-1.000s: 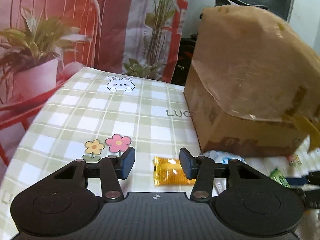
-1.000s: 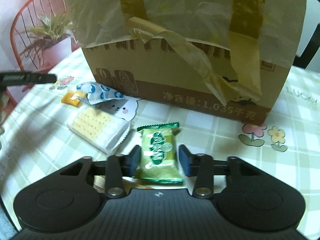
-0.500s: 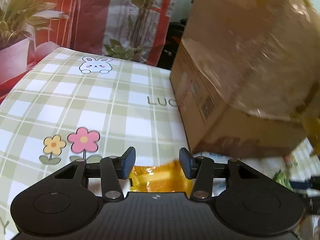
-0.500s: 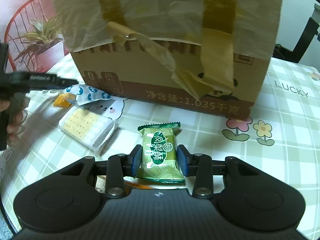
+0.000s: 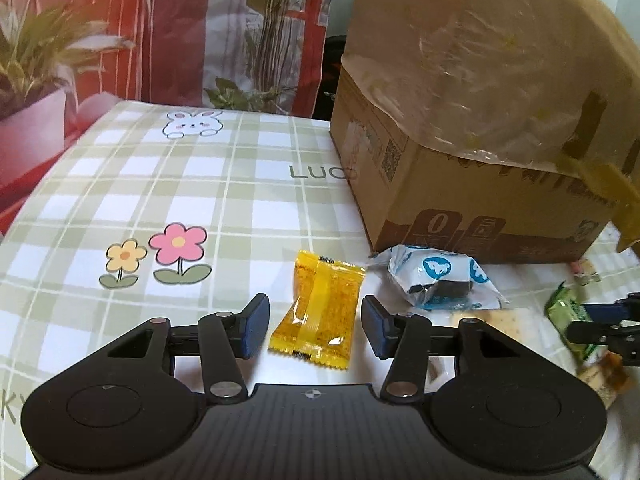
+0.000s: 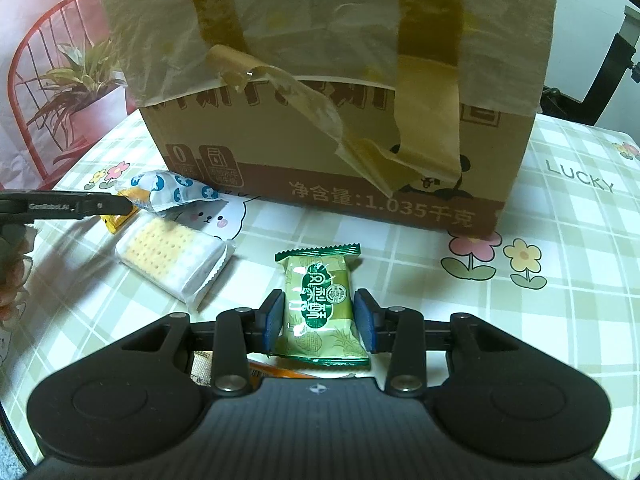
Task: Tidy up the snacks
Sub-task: 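Grasp the yellow pouch with the left tool while the right grasps the green packet, then lift both packets over the lined box and open both tools to drop them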
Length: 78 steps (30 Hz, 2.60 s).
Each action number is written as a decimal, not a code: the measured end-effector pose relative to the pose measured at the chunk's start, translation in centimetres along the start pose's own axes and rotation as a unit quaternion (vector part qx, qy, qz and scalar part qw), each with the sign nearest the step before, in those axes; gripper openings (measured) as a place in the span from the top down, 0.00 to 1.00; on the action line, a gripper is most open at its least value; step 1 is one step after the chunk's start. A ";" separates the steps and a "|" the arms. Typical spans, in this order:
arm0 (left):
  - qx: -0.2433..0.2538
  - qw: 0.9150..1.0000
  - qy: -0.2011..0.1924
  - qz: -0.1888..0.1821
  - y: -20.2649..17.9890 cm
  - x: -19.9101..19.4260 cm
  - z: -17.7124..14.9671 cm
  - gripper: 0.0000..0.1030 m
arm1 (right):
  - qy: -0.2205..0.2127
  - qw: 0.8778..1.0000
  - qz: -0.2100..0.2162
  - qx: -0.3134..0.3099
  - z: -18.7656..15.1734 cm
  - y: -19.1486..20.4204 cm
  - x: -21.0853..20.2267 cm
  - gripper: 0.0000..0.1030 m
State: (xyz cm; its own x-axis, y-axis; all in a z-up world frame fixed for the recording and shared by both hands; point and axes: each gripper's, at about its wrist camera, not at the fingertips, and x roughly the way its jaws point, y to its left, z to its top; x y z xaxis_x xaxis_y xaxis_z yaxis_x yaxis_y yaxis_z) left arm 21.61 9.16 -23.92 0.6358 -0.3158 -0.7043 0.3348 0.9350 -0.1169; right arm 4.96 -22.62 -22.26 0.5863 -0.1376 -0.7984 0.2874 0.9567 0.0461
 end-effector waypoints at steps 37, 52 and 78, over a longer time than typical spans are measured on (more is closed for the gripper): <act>0.024 0.995 -0.086 0.045 -4.8 -9.6 -0.3 0.65 | -0.072 0.996 0.046 -0.036 0.1 0.7 -4.9 0.63; 0.046 0.985 -0.161 0.033 -8.9 -15.0 2.1 0.65 | -0.149 0.984 0.086 -0.035 1.7 1.5 -10.1 0.63; 0.066 0.980 -0.187 0.004 -14.6 -8.4 16.2 0.61 | -0.216 0.975 0.012 -0.059 16.3 -2.0 -9.6 0.63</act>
State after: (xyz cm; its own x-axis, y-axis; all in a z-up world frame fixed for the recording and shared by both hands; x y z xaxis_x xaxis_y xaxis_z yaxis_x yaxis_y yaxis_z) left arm 22.67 -4.46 -4.93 0.8408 -0.3683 -0.3967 0.3997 0.9167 -0.0040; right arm 11.06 -27.41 -4.91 0.8631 -0.1866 -0.4692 0.1967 0.9801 -0.0279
